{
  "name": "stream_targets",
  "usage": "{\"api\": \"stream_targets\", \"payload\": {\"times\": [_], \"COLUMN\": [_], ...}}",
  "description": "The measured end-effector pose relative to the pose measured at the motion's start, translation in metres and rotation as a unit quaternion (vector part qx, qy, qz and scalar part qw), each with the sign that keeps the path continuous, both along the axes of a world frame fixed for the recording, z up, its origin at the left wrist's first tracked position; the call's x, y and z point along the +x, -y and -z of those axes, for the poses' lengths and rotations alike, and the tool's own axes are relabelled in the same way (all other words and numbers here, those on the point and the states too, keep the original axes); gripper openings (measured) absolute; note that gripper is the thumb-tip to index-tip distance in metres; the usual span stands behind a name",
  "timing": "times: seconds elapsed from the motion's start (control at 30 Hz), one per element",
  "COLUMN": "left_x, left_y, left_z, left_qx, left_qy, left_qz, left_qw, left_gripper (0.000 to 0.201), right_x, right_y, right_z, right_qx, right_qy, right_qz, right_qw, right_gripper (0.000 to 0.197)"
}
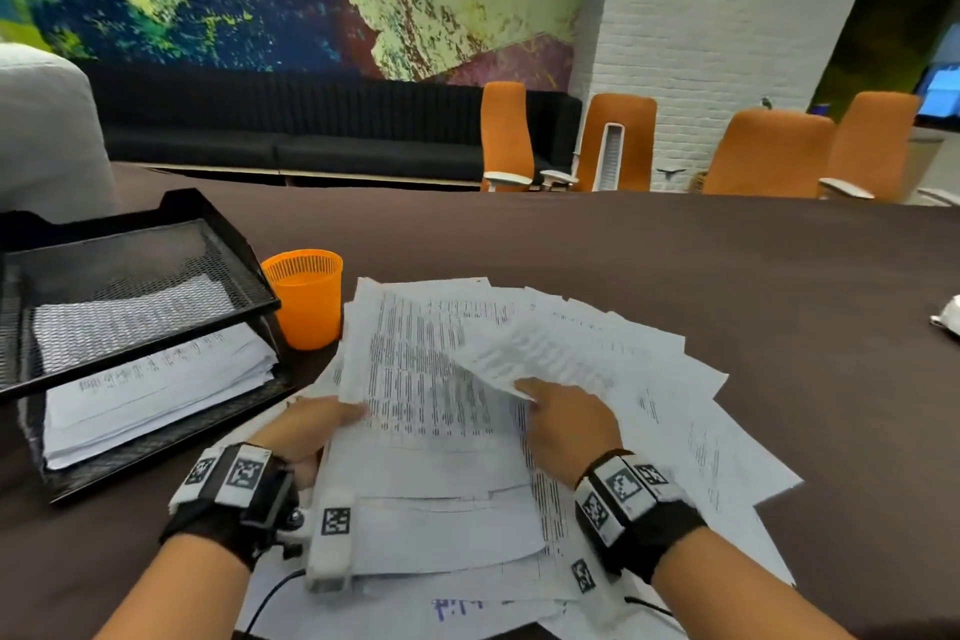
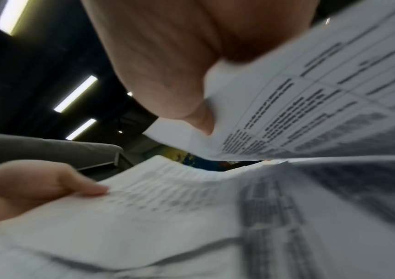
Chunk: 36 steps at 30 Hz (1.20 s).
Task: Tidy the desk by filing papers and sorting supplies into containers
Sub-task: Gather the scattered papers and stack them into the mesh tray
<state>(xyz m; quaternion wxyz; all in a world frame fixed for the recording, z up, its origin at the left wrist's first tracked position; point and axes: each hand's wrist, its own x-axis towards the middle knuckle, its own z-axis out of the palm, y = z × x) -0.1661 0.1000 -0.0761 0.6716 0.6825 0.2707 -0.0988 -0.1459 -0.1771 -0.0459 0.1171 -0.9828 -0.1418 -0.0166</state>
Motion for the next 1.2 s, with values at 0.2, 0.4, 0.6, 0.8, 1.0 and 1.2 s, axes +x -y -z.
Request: {"api": "stream_targets", "payload": {"times": [0.2,0.4,0.6,0.8,1.0,1.2], "left_x": [0.000,-0.005,-0.009,-0.013,-0.018,-0.013], "left_y": [0.023,0.014,0.004,0.007,0.017,0.037], "left_z": [-0.002,0.007,-0.003,-0.008,-0.007,0.005], "left_qx": [-0.076,0.162,0.074,-0.028,-0.108,-0.134], "left_qy": [0.030,-0.041,0.005,0.077,0.080,0.081], "left_qz": [0.009,0.086,0.068,0.060,0.037,0.039], "left_qw": [0.997,0.982,0.995,0.995,0.990,0.987], "left_gripper": [0.034,0.031,0.027,0.028,0.020,0.032], "right_x": [-0.040,-0.037,0.007,0.034,0.039,0.029], "right_y": [-0.045,-0.041,0.010,0.037,0.045,0.031], "right_z": [0.020,0.019,-0.004,-0.011,0.002,0.013], "right_qx": [0.007,0.015,0.219,0.322,0.446,0.612], "right_qy": [-0.111,-0.138,-0.009,-0.175,-0.129,-0.116], "right_qz": [-0.227,-0.216,0.103,0.101,0.101,0.154], "right_qw": [0.968,0.967,0.970,0.925,0.880,0.767], "right_gripper": [0.052,0.068,0.084,0.034,0.018,0.028]}}
